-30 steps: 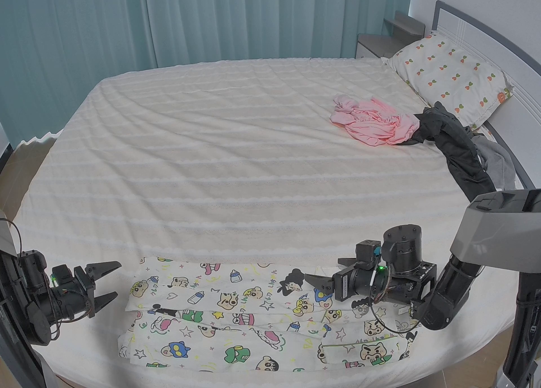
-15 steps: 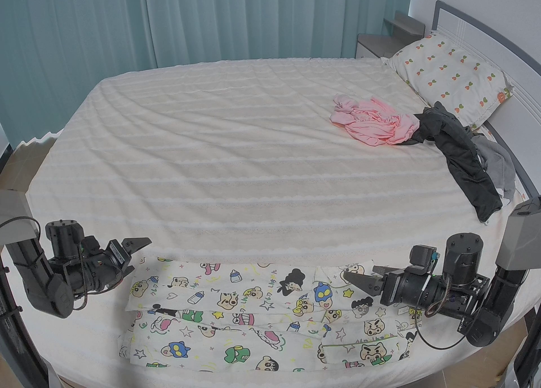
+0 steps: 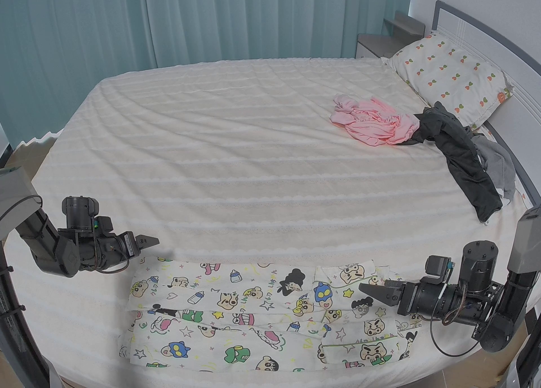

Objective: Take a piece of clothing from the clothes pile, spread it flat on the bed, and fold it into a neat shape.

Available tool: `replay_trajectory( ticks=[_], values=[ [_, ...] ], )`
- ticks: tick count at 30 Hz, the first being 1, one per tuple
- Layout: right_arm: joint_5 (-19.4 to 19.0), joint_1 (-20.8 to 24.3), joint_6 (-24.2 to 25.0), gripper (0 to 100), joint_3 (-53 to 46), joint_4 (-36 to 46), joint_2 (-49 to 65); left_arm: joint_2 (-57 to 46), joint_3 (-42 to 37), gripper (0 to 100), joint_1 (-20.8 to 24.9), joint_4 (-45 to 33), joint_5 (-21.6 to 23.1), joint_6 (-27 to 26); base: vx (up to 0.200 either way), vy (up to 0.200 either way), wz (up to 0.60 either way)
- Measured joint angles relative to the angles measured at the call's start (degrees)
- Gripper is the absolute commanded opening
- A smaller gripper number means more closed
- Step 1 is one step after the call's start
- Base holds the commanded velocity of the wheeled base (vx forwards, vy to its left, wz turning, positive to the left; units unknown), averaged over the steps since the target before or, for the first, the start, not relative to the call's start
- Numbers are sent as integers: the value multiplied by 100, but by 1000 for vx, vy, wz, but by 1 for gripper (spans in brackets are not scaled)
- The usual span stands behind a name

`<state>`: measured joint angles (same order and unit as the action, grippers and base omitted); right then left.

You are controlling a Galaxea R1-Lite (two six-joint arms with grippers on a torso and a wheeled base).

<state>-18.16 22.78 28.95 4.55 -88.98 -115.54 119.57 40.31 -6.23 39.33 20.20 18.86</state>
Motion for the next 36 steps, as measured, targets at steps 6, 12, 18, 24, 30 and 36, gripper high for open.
replay_trajectory(
  ticks=[6,12,18,24,30,36],
  values=[
    [-22,-11,17,100,-98,0,63,321,180,100,-11,-112,475,-176,0,0,0],
    [-28,15,22,100,-135,0,83,472,169,100,-16,-123,713,-160,0,0,0],
    [-28,65,22,100,-172,0,94,566,163,0,-21,-121,722,-149,0,0,0],
    [-28,87,22,100,-190,0,90,563,161,0,-55,-96,722,5,0,0,0],
    [-33,108,22,100,-191,0,80,447,139,0,-105,-84,724,95,0,0,0],
    [-37,111,22,100,-191,0,68,205,43,0,-121,61,757,361,0,0,0]
  ],
)
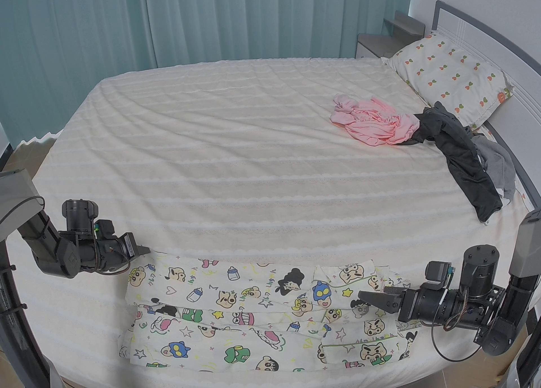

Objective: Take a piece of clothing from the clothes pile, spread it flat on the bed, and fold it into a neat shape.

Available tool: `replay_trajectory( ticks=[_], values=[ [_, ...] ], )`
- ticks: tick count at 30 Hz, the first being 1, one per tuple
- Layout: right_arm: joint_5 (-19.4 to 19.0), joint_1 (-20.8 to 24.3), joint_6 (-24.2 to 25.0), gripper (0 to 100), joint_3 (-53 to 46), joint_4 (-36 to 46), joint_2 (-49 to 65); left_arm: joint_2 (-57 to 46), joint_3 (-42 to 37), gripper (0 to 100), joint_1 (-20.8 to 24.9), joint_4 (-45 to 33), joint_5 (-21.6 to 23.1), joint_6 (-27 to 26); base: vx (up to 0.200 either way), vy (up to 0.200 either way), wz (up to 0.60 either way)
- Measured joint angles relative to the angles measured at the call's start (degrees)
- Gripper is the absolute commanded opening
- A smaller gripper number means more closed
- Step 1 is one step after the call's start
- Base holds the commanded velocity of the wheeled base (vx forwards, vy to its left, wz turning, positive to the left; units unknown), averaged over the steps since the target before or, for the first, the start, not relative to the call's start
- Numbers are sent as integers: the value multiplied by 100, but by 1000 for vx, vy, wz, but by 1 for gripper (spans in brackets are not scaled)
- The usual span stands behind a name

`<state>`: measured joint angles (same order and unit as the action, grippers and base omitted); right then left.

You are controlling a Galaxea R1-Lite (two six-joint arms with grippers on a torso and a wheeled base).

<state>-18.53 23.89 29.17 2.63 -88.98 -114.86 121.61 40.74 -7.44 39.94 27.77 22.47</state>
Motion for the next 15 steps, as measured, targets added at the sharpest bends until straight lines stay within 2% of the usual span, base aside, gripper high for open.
replay_trajectory(
  ticks=[15],
  values=[
    [-54,-2,0,100,-7,0,-29,-590,-591,0,0,935,674,93,0,0,0]
  ],
)
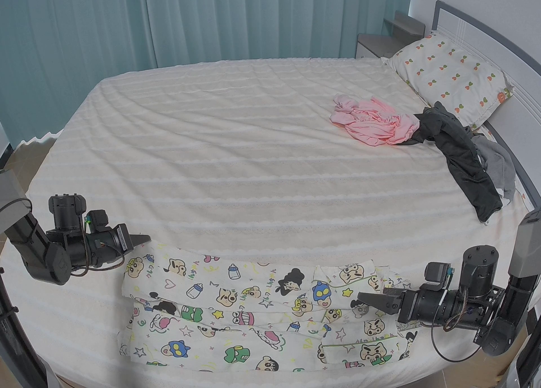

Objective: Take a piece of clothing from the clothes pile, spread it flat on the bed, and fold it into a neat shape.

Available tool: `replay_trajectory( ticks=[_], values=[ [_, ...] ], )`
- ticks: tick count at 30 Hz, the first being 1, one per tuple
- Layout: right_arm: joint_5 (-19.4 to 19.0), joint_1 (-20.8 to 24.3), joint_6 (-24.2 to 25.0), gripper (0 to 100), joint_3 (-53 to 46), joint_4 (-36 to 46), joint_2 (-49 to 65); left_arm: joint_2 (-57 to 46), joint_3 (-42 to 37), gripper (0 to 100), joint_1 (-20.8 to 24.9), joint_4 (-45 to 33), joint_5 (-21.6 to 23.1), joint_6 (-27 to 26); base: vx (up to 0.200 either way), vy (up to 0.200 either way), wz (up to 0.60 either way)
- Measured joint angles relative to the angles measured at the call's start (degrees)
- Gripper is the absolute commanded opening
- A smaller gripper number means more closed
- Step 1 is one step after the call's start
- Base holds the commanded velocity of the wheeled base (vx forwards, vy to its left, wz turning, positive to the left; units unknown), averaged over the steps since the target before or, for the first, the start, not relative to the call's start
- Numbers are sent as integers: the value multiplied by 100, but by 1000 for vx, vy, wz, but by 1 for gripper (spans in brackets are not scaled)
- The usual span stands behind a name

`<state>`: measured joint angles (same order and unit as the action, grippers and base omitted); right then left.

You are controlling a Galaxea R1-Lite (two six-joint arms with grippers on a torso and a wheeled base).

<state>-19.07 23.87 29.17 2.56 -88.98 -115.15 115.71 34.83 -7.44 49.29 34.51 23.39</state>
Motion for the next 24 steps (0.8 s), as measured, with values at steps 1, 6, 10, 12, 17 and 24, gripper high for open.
replay_trajectory(
  ticks=[1,6,10,12,17,24],
  values=[
    [-17,0,0,100,-2,0,0,-30,-46,0,0,68,38,0,0,0,0],
    [-50,2,0,100,-4,0,-4,-107,-241,0,-5,145,88,-41,0,0,0],
    [-55,2,-5,100,-6,0,-11,-107,-286,0,-11,149,90,-44,0,0,0],
    [-55,2,-6,100,-9,0,-12,-67,-272,0,-11,154,85,-44,0,0,0],
    [-56,2,-6,100,-20,0,-15,88,-200,0,-11,162,73,-44,0,0,0],
    [-63,2,-6,100,-33,2,-22,352,-171,100,-68,167,49,-152,0,0,0]
  ],
)
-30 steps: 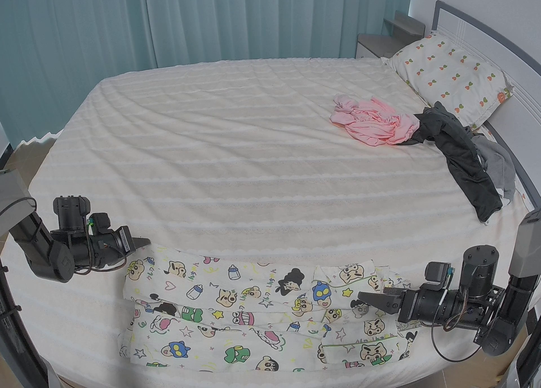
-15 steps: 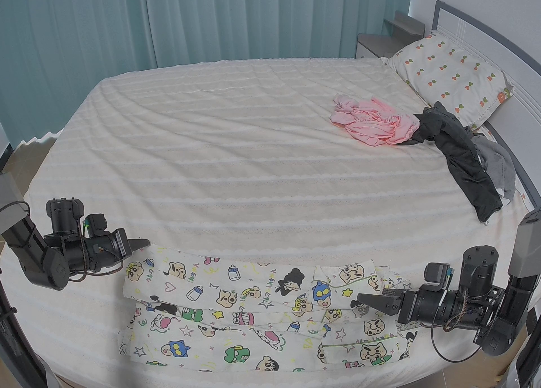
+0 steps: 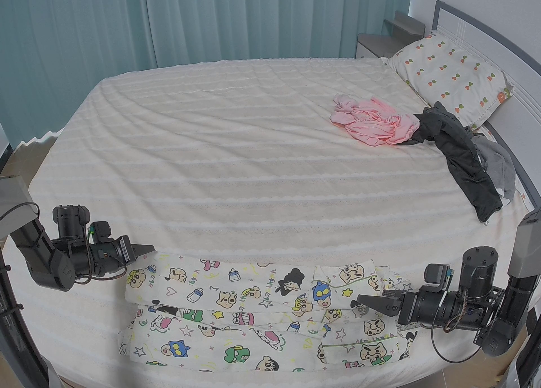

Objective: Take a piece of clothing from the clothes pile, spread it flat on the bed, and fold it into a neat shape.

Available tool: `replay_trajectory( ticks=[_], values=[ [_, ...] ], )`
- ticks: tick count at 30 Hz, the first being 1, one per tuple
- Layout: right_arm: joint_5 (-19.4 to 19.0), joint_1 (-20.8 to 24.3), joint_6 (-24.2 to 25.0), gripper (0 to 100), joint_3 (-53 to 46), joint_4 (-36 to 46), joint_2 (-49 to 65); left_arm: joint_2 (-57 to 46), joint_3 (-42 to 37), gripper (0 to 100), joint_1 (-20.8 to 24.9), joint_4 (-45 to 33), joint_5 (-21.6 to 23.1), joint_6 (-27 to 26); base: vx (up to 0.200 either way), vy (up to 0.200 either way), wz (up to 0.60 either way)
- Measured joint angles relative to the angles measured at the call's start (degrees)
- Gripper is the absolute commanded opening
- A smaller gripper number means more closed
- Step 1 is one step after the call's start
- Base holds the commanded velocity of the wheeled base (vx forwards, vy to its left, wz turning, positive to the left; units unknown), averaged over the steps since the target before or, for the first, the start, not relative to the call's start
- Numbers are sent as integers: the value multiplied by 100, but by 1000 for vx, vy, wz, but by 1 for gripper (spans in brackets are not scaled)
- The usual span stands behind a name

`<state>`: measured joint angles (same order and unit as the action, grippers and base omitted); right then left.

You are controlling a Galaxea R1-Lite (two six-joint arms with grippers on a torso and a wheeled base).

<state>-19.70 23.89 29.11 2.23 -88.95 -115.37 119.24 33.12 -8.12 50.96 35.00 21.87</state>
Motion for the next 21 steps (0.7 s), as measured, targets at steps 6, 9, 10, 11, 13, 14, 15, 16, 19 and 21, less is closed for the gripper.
replay_trajectory(
  ticks=[6,9,10,11,13,14,15,16,19,21],
  values=[
    [-6,0,-5,100,-11,-2,-15,118,9,100,-141,-2,-2,-45,0,0,0],
    [-2,2,-10,100,-12,-2,-34,138,-2,100,-244,-27,0,-215,0,0,0],
    [-2,2,-10,100,-12,-2,-41,144,-7,100,-277,-33,2,-247,0,0,0],
    [0,2,-11,100,-12,-2,-45,146,-11,100,-306,-44,4,-285,0,0,0],
    [0,2,-11,100,-12,-2,-54,155,-16,100,-356,-82,9,-468,0,0,0],
    [2,2,-11,100,-12,-2,-59,162,-18,100,-393,-123,11,-655,0,0,0],
    [2,2,-11,100,-12,-2,-61,166,-18,100,-417,-158,11,-778,0,0,0],
    [2,5,-11,100,-11,0,-65,174,-18,100,-455,-276,13,-1000,0,0,0],
    [0,5,-11,100,-11,-2,-69,204,-11,100,-496,-563,17,-1448,0,0,0],
    [2,6,-11,100,-11,-2,-69,262,23,100,-518,-741,22,-1802,0,0,0]
  ],
)
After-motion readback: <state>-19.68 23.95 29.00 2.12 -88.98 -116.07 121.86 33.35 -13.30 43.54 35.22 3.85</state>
